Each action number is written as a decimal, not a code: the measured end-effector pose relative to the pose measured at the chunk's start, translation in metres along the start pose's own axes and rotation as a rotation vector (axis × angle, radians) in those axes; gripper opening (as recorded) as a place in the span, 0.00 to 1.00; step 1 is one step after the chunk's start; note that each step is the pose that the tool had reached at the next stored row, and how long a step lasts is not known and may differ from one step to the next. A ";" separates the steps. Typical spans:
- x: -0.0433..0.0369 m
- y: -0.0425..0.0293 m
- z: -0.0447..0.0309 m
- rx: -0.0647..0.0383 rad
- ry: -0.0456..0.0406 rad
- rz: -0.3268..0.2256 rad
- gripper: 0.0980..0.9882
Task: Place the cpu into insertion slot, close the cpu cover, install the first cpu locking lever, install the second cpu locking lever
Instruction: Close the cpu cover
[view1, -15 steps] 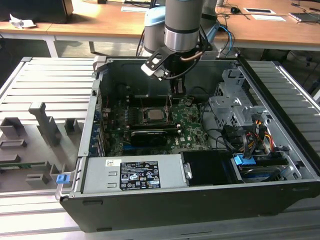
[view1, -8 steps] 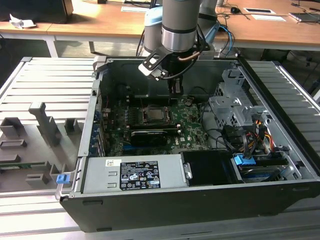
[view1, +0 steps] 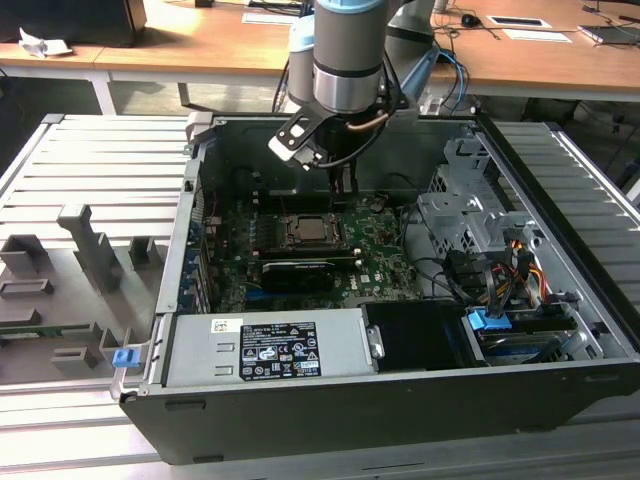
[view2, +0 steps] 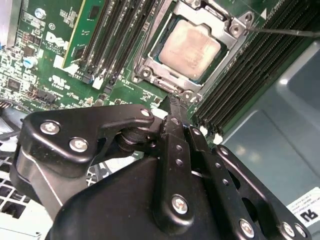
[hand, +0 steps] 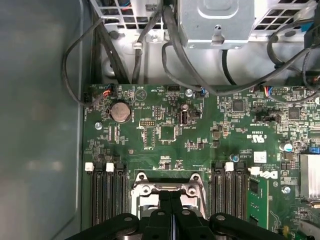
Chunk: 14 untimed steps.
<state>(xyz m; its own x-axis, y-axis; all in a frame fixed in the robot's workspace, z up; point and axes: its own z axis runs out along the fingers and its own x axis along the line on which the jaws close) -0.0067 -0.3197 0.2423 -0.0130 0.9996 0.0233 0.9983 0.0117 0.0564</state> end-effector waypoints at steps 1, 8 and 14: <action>0.0000 -0.0004 0.0010 0.000 0.0000 -0.001 0.01; -0.0001 -0.0119 0.0105 0.002 0.0001 -0.001 0.01; 0.0000 -0.0222 0.0121 0.002 0.0002 -0.001 0.01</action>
<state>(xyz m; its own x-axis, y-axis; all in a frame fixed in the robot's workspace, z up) -0.0282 -0.3197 0.2290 -0.0142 0.9996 0.0235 0.9984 0.0129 0.0546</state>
